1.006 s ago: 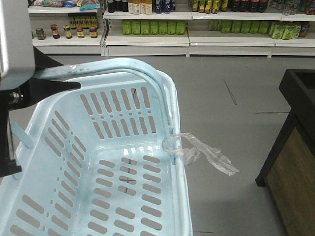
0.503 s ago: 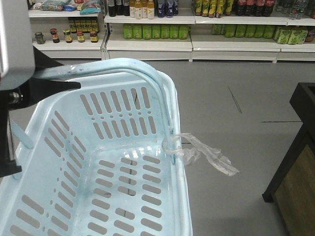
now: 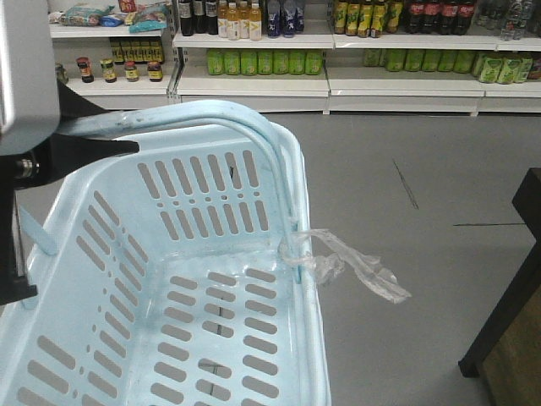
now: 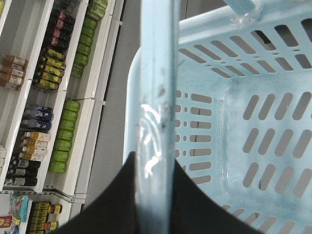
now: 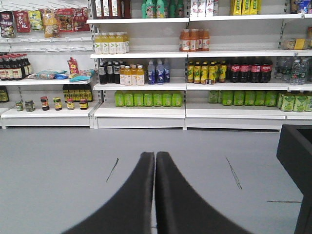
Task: Pick three apples into basket with both arms
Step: 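Drive the base away from the table carrying the basket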
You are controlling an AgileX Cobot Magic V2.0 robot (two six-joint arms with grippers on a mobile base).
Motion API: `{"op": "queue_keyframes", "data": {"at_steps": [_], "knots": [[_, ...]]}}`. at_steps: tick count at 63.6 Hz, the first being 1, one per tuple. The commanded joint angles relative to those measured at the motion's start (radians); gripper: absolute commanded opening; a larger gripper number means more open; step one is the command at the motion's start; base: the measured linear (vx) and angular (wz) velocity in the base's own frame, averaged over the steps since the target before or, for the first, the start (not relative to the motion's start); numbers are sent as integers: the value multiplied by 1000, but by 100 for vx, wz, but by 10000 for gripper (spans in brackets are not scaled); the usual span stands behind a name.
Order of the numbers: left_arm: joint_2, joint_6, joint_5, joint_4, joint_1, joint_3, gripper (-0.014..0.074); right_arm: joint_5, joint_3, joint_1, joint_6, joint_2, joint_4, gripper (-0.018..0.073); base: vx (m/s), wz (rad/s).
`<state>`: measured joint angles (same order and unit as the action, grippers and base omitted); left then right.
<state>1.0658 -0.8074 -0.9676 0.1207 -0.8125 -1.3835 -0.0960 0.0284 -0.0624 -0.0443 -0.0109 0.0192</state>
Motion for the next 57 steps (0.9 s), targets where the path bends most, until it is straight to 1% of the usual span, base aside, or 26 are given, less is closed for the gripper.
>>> {"op": "queue_keyframes", "data": {"at_steps": [1,57], "knots": [[-15,9,88,-1,-5,-33,-6,79,15,1,8,-10,8,-9,21,-3],[-15,9,88,-1,-5,-33,-6,79,15,1,8,-10,8,-9,17,-4]]}}
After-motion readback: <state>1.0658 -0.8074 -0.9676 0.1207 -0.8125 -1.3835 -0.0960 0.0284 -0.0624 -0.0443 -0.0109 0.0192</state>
